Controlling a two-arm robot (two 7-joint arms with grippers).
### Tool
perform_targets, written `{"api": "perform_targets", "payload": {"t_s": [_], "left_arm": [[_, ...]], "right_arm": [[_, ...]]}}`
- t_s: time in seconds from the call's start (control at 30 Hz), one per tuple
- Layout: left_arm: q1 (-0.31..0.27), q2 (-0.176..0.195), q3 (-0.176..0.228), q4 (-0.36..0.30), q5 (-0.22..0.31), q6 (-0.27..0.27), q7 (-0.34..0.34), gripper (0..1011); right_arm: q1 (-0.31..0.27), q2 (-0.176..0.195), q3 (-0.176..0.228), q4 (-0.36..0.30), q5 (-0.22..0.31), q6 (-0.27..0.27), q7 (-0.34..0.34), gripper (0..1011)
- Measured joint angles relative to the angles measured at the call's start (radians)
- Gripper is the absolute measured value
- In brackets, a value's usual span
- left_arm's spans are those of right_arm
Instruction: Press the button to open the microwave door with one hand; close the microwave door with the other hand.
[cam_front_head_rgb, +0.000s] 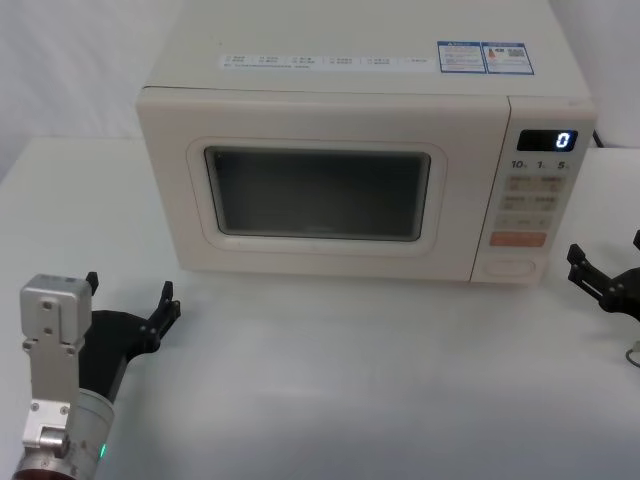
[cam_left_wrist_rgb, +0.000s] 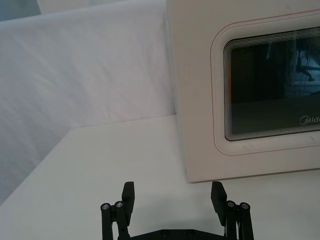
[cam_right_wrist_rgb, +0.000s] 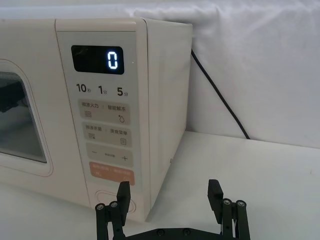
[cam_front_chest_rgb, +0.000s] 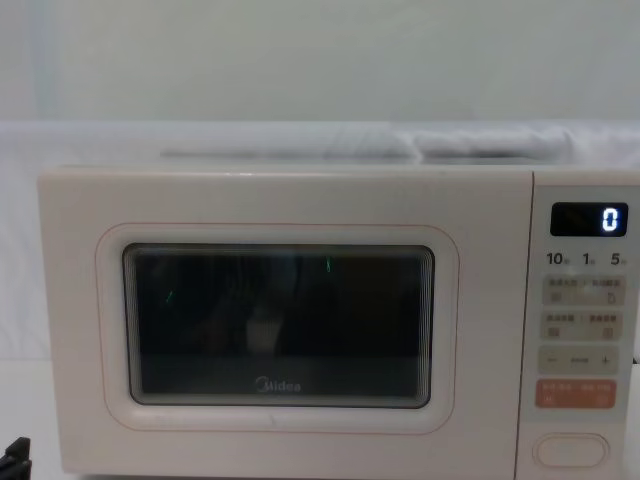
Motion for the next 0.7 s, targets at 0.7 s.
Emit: {"api": "perform_targets", "payload": {"t_s": [0.7], "left_arm": [[0.000,0.000,0.000,0.000,0.000,0.000,0.000,1001]], "right_arm": [[0.000,0.000,0.000,0.000,0.000,0.000,0.000,1002]]}}
